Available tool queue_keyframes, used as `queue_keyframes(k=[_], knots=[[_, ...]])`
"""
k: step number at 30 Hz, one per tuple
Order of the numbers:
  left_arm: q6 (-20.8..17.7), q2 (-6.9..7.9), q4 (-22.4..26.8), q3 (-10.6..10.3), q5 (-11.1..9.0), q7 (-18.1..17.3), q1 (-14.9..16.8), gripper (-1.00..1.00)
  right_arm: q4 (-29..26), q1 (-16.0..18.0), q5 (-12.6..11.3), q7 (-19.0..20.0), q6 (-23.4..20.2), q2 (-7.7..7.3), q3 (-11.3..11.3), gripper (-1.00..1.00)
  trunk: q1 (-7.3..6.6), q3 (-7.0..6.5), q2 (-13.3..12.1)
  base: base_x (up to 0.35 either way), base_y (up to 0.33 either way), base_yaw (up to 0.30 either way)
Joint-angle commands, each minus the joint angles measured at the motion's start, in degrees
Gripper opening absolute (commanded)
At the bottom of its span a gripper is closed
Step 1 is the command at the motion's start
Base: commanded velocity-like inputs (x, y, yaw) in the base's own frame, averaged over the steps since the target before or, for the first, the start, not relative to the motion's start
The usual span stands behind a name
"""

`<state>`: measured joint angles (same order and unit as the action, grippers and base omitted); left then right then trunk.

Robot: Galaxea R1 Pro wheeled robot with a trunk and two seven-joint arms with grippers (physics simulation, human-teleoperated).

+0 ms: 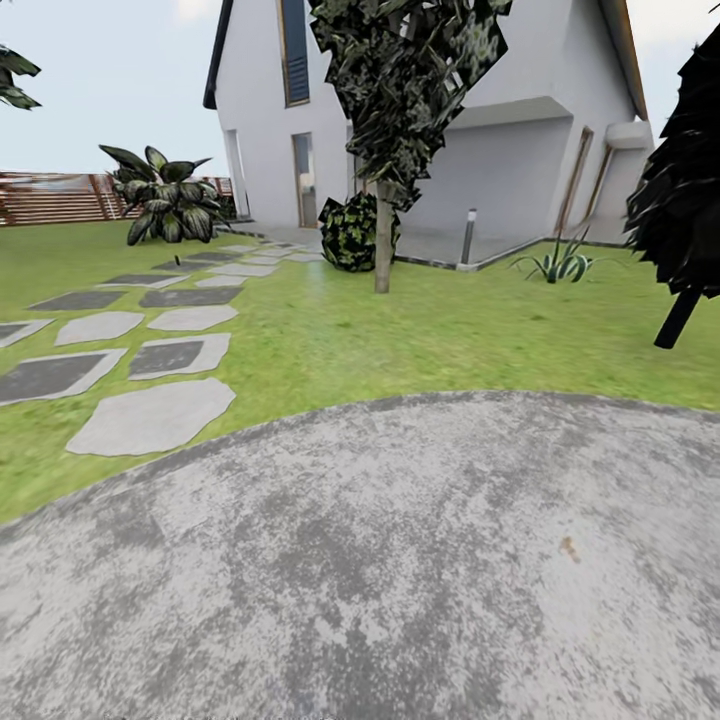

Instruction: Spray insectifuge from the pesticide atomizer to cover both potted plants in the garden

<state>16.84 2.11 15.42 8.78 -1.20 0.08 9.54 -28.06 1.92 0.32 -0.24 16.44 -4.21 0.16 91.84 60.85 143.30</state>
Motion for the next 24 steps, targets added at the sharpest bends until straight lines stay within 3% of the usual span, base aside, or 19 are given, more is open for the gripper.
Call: queue_keyframes(k=[1, 8, 14, 24], knots=[[0.20, 0.00, -0.06, 0.01, -0.12, 0.01, 0.04, 1.00, 0.02, 0.01, 0.03, -0.02, 0.17, -0.01, 0.02, 1.00, -0.01, 0.12, 0.02, 0.000, 0.000, 0.193], [0.22, 0.01, -0.04, -0.06, -0.12, 0.01, 0.04, 1.00, 0.02, 0.01, 0.03, -0.02, 0.17, -0.01, 0.02, 1.00, -0.01, 0.59, 0.02, 0.000, 0.000, 0.190], [0.22, 0.61, -0.04, 0.00, -0.15, 0.08, 0.04, 1.00, 0.02, 0.01, 0.03, -0.02, 0.17, -0.01, 0.02, 1.00, -0.01, 0.71, 0.02, 0.017, 0.000, 0.052], [0.22, 1.34, 0.16, 1.91, -0.46, 0.09, 0.31, 1.00, -0.39, 0.03, -0.10, 0.06, 0.22, 0.06, 0.02, 1.00, -0.01, 0.72, 0.02, 0.287, 0.000, 0.002]])
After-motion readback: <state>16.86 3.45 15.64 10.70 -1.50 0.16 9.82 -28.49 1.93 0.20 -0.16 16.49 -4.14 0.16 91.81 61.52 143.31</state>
